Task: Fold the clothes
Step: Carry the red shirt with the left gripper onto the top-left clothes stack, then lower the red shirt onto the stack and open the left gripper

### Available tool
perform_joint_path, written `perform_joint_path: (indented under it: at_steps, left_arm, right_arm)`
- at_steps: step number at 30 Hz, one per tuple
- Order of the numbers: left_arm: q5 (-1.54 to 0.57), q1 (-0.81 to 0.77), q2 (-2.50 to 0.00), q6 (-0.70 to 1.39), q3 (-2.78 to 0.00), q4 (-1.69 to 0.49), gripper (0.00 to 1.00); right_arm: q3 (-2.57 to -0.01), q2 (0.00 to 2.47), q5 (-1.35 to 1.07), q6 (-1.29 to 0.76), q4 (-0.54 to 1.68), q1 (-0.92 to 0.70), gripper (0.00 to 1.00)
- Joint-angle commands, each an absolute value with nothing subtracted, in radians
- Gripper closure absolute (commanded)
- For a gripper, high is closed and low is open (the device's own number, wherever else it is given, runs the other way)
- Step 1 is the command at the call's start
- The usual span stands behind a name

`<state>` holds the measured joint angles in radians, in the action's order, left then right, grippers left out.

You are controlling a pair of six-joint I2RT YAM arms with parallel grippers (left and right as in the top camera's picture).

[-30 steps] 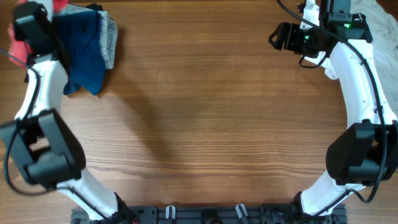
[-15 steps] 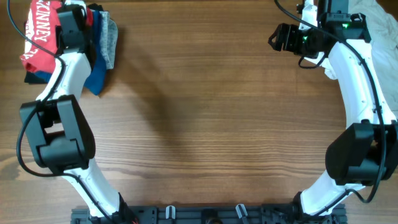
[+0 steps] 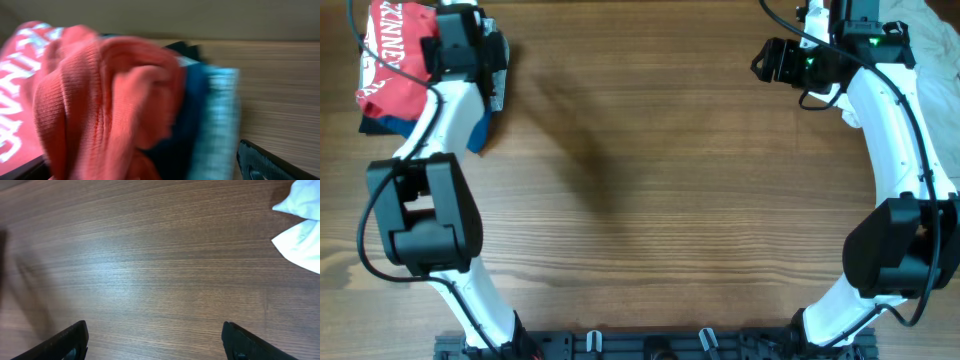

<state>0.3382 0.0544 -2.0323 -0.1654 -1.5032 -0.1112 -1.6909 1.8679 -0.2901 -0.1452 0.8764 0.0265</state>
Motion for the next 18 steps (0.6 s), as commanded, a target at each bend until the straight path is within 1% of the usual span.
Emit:
perform_joint_path:
  at_steps: [1, 4, 7, 13, 18]
  left_arm:
    - [0.303, -0.043, -1.921, -0.141, -1.531, -0.116, 0.00]
    - [0.317, -0.074, -1.865, -0.109, -1.531, -0.137, 0.00]
    - [0.349, -0.060, -1.824, -0.060, -1.531, -0.142, 0.00]
    - [0.348, 0.035, -1.810, -0.048, -1.531, -0.100, 0.00]
    - [0.330, 0.149, -1.818, 0.094, -1.531, -0.038, 0.00]
  right_arm:
    - [-1.693, 1.875, -0.280, -0.132, 0.868, 0.007, 0.14]
    - [-1.693, 1.875, -0.281, -0.133, 0.864, -0.001, 0.14]
    - [-1.693, 1.875, -0.280, -0.131, 0.865, -0.001, 0.14]
    - [-1.693, 1.875, -0.276, -0.130, 0.861, -0.001, 0.14]
    - [-1.693, 1.875, -0.276, -0.130, 0.859, -0.002, 0.14]
